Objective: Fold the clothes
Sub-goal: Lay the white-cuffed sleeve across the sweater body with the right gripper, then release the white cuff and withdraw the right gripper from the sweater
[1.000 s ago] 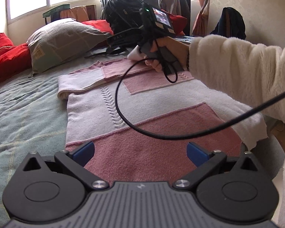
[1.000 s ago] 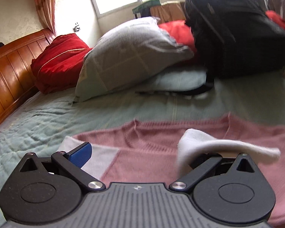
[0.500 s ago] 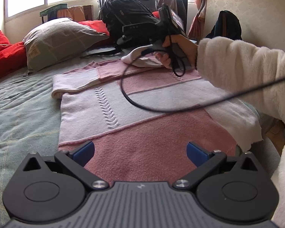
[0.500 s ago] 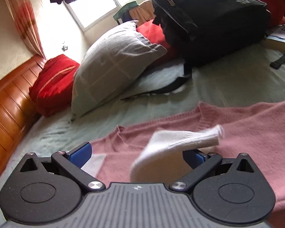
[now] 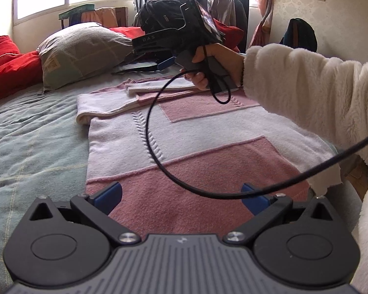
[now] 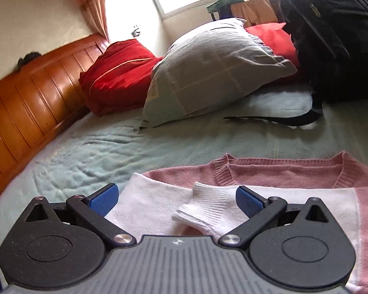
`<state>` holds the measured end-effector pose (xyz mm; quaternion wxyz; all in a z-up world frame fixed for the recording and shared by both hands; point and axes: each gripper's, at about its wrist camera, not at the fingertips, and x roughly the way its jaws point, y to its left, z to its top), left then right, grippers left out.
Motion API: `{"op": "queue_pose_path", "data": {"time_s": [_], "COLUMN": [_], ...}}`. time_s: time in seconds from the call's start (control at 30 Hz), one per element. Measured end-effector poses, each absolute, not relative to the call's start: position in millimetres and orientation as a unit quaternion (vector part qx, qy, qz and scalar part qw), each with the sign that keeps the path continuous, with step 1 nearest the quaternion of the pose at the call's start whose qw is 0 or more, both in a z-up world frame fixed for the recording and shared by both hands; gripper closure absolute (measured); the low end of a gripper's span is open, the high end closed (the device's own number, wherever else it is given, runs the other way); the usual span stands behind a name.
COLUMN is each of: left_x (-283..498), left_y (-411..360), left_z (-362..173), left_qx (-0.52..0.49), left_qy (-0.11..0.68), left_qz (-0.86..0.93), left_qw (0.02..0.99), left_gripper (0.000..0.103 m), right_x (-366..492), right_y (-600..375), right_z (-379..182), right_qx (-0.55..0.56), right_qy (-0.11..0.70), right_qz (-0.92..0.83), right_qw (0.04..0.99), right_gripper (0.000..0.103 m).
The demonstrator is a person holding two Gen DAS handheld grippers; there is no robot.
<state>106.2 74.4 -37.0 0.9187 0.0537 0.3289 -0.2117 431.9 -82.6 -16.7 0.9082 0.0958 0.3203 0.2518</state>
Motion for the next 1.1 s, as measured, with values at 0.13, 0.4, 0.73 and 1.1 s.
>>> {"op": "queue_pose_path", "data": {"time_s": [0.13, 0.4, 0.73, 1.1], "left_x": [106, 107, 109, 110], "left_y": [77, 87, 85, 81], "left_z": [-37, -41, -42, -44], "left_qx": [0.063, 0.056, 0.054, 0.055], "left_qy": [0.330, 0.340, 0.338, 0.344], "left_qz": [-0.212, -0.205, -0.217, -0.220], "left_qw": [0.918, 0.916, 0.914, 0.911], "left_gripper": [0.001, 0.001, 0.001, 0.001], "right_x": [428, 417, 408, 396], "right_y": [-72, -40, -24, -25], "right_z": [-17, -45, -49, -41], "right_qx": [0.006, -0.148, -0.223, -0.193], "right_qy": [0.331, 0.335, 0.306, 0.308], "right_qz": [0.236, 0.244, 0.211, 0.252], "right_qw": [0.914, 0.898, 0.901, 0.897], "right_gripper": [0.024, 0.049, 0.090, 0.086]}}
